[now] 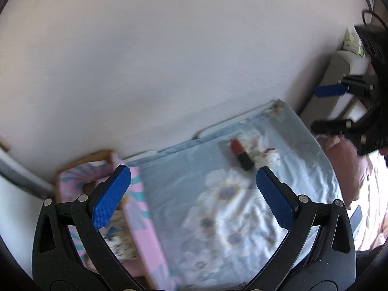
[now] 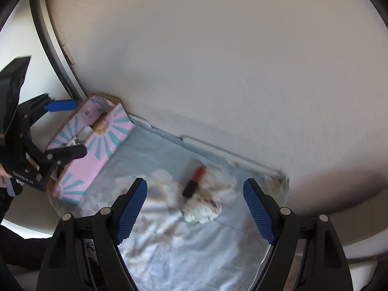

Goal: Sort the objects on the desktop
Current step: 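Move both tools back over the lipstick and plush on the bed, then grasp the red lipstick with the left tool while the right tool grasps the spotted plush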

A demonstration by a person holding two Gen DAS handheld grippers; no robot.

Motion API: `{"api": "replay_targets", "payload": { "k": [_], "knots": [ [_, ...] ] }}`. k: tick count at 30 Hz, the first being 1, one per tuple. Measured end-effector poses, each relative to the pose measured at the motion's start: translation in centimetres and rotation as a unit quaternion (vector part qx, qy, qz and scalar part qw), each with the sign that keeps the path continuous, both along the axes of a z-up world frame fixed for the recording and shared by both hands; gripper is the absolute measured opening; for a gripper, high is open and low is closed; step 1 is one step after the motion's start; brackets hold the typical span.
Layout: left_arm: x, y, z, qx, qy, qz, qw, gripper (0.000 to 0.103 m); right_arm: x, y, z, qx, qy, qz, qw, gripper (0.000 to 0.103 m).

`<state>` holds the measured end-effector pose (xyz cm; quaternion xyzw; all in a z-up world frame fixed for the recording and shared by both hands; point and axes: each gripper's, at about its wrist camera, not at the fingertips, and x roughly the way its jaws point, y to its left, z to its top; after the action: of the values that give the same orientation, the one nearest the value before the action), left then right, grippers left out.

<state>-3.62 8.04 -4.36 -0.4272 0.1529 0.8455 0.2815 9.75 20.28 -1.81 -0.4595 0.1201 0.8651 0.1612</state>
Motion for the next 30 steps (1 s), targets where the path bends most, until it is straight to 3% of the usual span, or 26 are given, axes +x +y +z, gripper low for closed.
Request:
{"api": "replay_targets", "payload": {
  "k": [8, 12, 13, 23, 27, 30],
  "knots": [
    [-2.1, 6.8, -7.1, -0.010, -0.090, 0.006, 0.9958, 0.095, 1.0, 0.0, -7.9, -0.031, -0.018, 0.010, 0.999, 0.078],
    [-3.7, 9.4, -11.6, -0.019, -0.122, 0.030, 0.9920, 0.074, 1.4, 0.2, -11.8, -0.038, -0.014, 0.001, 0.999, 0.078],
    [-4.2, 10.0, -12.6, -0.019, -0.129, 0.036, 0.9908, 0.073, 1.3, 0.1, -12.5, -0.037, -0.009, -0.002, 0.999, 0.078],
    [-5.4, 13.3, -17.1, -0.037, -0.139, 0.041, 0.9888, 0.071, -0.3, 0.9, -16.6, -0.007, 0.004, -0.033, 0.999, 0.078],
    [-5.5, 13.4, -18.2, -0.044, -0.152, 0.048, 0.9863, 0.047, -0.3, 1.0, -17.2, -0.002, 0.006, -0.022, 1.000, 0.077],
    [-5.3, 13.2, -18.7, -0.034, -0.166, 0.045, 0.9844, 0.026, -0.4, 1.0, -17.5, 0.001, 0.004, -0.011, 1.000, 0.061]
  ]
}}
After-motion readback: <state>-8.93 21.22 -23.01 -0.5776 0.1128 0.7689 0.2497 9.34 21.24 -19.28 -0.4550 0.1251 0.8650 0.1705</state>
